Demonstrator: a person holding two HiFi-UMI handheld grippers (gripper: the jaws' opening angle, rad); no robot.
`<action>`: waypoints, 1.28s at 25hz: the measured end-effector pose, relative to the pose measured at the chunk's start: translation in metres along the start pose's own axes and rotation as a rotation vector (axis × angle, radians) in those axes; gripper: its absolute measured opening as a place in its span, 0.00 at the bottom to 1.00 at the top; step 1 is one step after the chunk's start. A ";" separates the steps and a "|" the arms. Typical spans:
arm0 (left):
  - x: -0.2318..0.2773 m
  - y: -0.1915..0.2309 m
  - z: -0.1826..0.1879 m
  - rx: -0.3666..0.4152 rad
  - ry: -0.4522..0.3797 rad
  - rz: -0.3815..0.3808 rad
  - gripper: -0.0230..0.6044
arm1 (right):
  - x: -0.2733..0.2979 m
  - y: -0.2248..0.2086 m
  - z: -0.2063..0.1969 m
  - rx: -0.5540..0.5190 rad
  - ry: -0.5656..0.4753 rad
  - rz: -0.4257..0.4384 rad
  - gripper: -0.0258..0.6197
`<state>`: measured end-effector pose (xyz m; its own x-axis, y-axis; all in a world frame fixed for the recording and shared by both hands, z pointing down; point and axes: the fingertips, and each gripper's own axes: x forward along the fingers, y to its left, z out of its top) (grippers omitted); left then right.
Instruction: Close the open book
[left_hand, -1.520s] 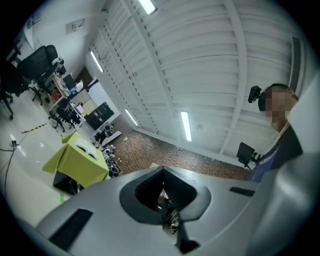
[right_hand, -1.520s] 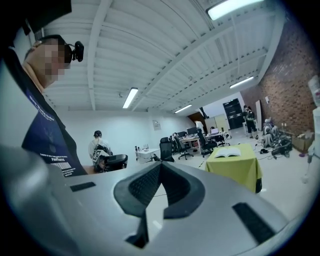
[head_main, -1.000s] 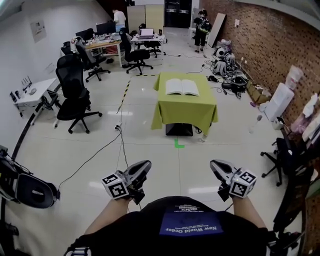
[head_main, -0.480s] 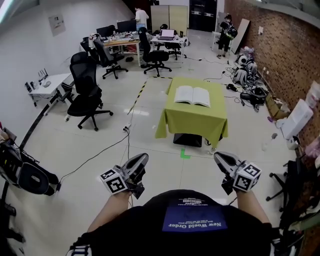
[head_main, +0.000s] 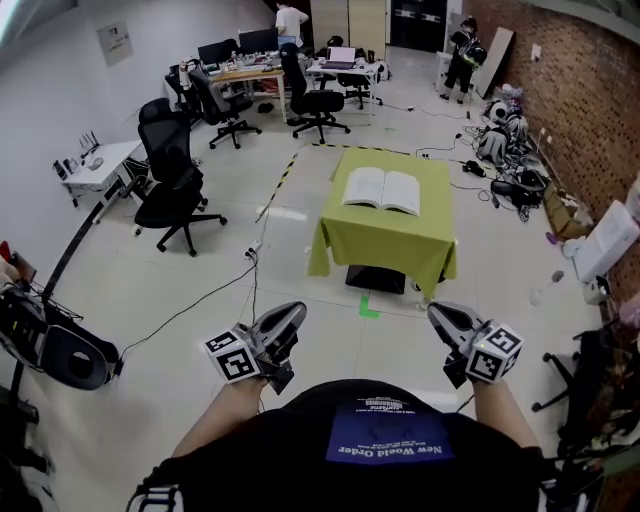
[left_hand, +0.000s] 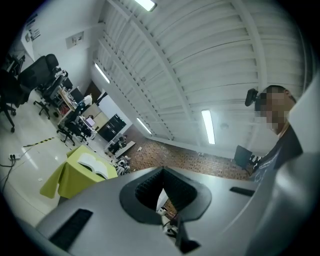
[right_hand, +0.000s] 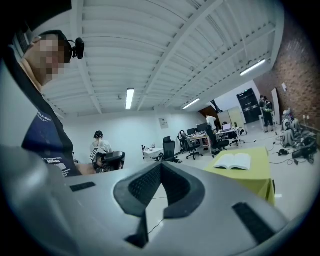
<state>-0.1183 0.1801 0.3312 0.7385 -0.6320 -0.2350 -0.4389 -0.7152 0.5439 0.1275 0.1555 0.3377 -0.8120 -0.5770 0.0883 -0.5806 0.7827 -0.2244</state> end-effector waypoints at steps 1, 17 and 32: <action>0.005 0.004 0.002 -0.003 0.000 -0.003 0.04 | 0.003 -0.005 -0.002 0.009 0.005 -0.006 0.02; 0.037 0.134 0.085 -0.028 0.072 -0.143 0.04 | 0.118 -0.051 0.035 0.023 -0.071 -0.164 0.02; 0.041 0.223 0.109 -0.086 0.064 -0.097 0.04 | 0.210 -0.099 0.043 0.027 -0.015 -0.144 0.02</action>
<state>-0.2415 -0.0378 0.3554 0.8077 -0.5387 -0.2397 -0.3205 -0.7423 0.5884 0.0171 -0.0533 0.3369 -0.7192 -0.6865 0.1073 -0.6892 0.6850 -0.2362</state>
